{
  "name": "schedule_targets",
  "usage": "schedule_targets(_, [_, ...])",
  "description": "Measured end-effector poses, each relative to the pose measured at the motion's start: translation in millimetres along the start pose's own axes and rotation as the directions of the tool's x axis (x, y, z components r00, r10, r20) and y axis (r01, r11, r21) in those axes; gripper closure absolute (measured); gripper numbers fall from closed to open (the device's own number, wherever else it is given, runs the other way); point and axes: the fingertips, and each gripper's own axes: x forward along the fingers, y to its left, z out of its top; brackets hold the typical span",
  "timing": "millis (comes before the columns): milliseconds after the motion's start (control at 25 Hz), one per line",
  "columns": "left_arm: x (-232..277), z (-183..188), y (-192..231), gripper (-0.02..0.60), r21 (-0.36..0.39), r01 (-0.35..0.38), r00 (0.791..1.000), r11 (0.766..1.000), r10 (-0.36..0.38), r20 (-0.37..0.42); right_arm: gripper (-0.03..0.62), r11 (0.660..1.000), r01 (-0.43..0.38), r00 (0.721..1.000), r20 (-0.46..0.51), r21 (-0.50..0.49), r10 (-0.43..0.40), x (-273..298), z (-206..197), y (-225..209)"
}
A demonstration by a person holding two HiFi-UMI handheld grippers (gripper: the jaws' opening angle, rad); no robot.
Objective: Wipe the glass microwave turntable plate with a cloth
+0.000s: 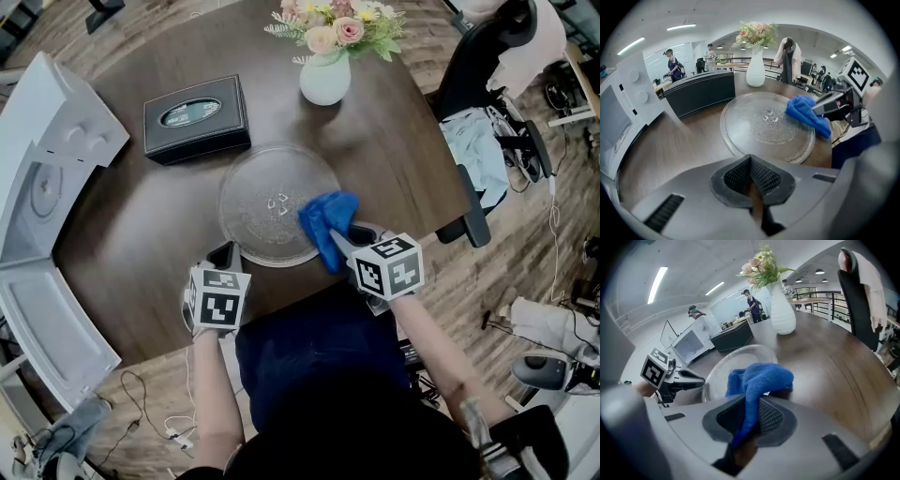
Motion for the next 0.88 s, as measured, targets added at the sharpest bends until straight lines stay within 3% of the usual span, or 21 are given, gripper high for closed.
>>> schedule_targets(280, [0.4, 0.8, -1.5, 0.578, 0.016, -0.003, 1.0, 1.0, 0.003, 0.004, 0.542, 0.997, 0.043, 0.998, 0.047, 0.064, -0.046, -11.7, 7.4, -24.7])
schedule_targets(520, [-1.4, 0.1, 0.2, 0.578, -0.004, -0.043, 0.999, 0.999, 0.043, 0.027, 0.542, 0.977, 0.083, 0.985, 0.134, 0.198, -0.111, -28.1, 15.6, -58.0])
schedule_targets(720, [-6.2, 2.6, -0.8, 0.578, -0.081, -0.032, 0.997, 0.996, 0.038, 0.074, 0.542, 0.961, 0.13, 0.975, 0.144, 0.245, -0.168, -39.5, 14.3, -82.4])
schedule_targets(880, [-7.7, 3.4, -1.3, 0.578, -0.135, -0.004, 0.993, 0.991, 0.02, 0.113, 0.542, 0.96, 0.117, 0.975, 0.152, 0.255, -0.16, -40.1, 14.9, -83.7])
